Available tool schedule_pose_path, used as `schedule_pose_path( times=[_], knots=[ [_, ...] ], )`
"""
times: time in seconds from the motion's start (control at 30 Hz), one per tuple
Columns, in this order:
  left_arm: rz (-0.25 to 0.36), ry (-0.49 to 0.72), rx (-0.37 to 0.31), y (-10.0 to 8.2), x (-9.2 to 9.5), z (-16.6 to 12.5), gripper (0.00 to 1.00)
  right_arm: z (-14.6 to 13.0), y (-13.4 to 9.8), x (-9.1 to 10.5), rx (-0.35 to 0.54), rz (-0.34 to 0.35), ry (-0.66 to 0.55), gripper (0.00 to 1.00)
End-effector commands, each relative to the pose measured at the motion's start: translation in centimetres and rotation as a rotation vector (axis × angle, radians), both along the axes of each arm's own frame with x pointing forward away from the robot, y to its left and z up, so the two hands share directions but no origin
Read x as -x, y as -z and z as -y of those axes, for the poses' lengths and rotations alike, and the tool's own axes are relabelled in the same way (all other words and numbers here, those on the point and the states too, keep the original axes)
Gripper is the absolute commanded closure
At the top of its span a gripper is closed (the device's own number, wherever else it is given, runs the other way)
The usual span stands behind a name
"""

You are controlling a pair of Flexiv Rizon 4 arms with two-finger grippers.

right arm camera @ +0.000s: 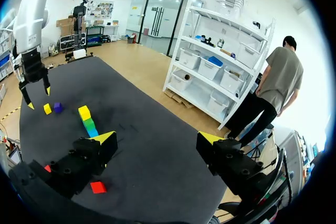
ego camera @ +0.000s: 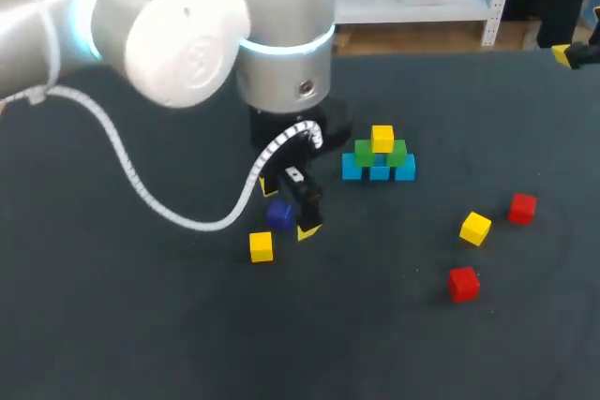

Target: Place the blue cubes, place green cubes on the blue cubes, place the yellow cubes on the green cubes, then place the red cubes on the yellow cubes, and place purple cube on the red cubes.

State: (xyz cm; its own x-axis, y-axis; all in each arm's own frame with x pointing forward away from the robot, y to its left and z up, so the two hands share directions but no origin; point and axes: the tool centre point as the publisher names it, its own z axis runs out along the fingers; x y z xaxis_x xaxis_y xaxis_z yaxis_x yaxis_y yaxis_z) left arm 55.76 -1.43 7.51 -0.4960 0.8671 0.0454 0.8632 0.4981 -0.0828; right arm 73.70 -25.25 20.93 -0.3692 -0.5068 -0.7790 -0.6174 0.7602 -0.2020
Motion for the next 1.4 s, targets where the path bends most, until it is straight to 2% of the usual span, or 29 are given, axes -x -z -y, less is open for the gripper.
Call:
schedule_pose_path(
  times=[0.03, 0.27, 0.43, 0.63, 1.03, 1.23, 1.4],
  knots=[
    [0.075, -0.015, 0.175, 0.8, 0.4, -0.9, 0.00, 0.1, 0.1, -0.3, -0.005, -0.002, -0.009, 0.00],
    [0.046, 0.014, 0.153, 1.7, 1.0, -2.5, 0.00, 0.1, 0.1, -0.3, -0.005, -0.002, -0.009, 0.00],
    [0.022, 0.084, 0.156, 1.8, 1.3, -3.5, 0.00, 0.1, 0.1, -0.3, -0.005, -0.002, -0.009, 0.00],
    [-0.034, 0.168, 0.152, 2.3, 1.9, -4.1, 0.00, 0.1, 0.1, -0.3, -0.005, -0.002, -0.009, 0.00],
    [-0.077, 0.333, -0.016, 3.7, 0.6, -2.6, 0.00, 0.1, 0.1, -0.3, -0.005, -0.002, -0.009, 0.00],
    [-0.075, 0.365, -0.009, 4.6, 0.2, -2.8, 0.00, 0.1, 0.1, -0.3, -0.005, -0.002, -0.009, 0.00],
    [-0.076, 0.390, 0.007, 5.4, 0.6, -3.0, 0.00, 0.1, 0.1, -0.3, -0.005, -0.002, -0.009, 0.00]
  ],
)
